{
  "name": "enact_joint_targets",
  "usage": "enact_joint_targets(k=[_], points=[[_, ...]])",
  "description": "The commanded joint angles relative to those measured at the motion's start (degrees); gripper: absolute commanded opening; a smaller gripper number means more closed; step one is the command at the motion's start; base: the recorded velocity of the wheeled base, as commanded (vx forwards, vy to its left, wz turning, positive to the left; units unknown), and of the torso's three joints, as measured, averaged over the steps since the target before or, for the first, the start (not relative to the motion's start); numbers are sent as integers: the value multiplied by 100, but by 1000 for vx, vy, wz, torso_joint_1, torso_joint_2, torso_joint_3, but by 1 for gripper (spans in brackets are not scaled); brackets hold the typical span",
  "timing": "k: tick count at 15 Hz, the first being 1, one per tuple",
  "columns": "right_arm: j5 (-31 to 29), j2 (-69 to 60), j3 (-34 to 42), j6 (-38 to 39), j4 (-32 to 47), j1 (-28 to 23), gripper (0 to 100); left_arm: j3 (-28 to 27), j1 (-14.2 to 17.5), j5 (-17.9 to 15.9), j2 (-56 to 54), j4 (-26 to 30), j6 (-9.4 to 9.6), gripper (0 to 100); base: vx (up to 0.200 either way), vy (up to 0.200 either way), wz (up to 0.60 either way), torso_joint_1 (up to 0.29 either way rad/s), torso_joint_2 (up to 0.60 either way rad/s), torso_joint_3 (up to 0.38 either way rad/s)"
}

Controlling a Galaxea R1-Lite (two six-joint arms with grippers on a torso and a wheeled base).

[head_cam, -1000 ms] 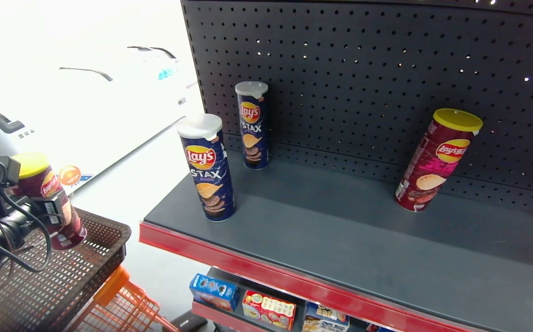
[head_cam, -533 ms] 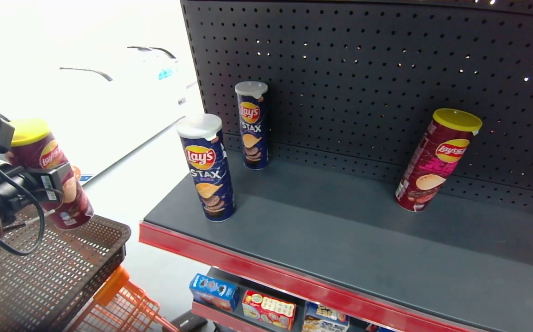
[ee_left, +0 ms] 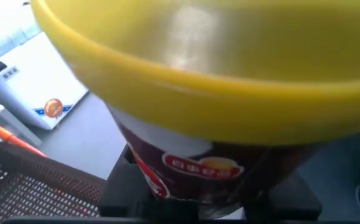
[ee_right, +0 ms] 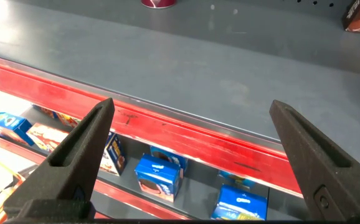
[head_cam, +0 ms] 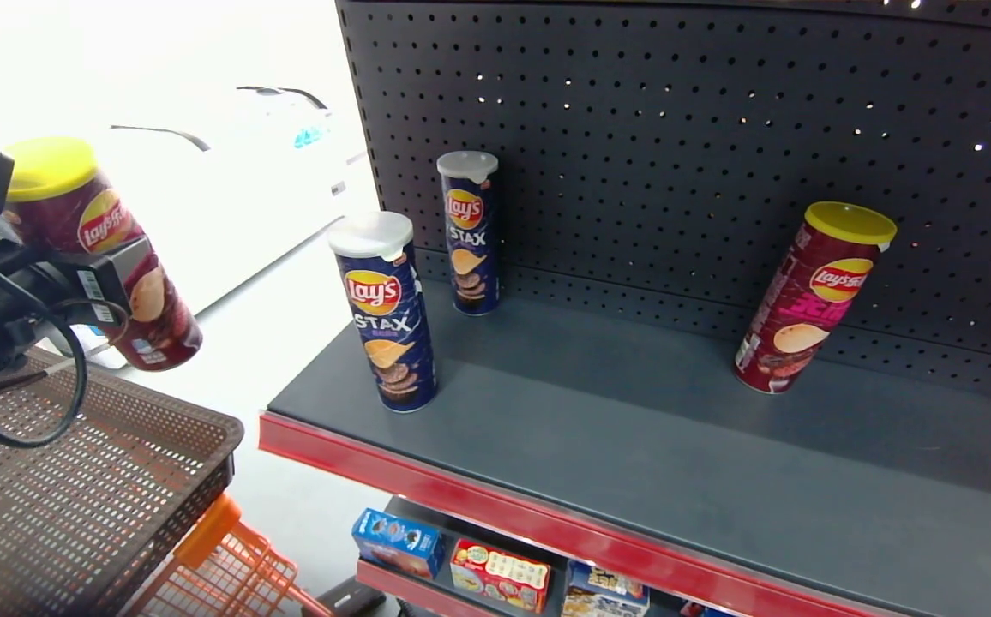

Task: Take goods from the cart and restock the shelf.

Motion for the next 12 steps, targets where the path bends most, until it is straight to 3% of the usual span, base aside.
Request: enact_joint_targets(k=[1,8,12], points=[[2,7,1,-2,0,4,100,-65,-325,6,-132,15,-5,0,0,0,0,0,0,0],[2,7,1,-2,0,4,100,67,-1037,14,-141,7,-41,0,0,0,0,0,0,0],[2,7,1,-2,0,4,100,937,-1300,-38,-783,24,-111,0,0,0,0,0,0,0]])
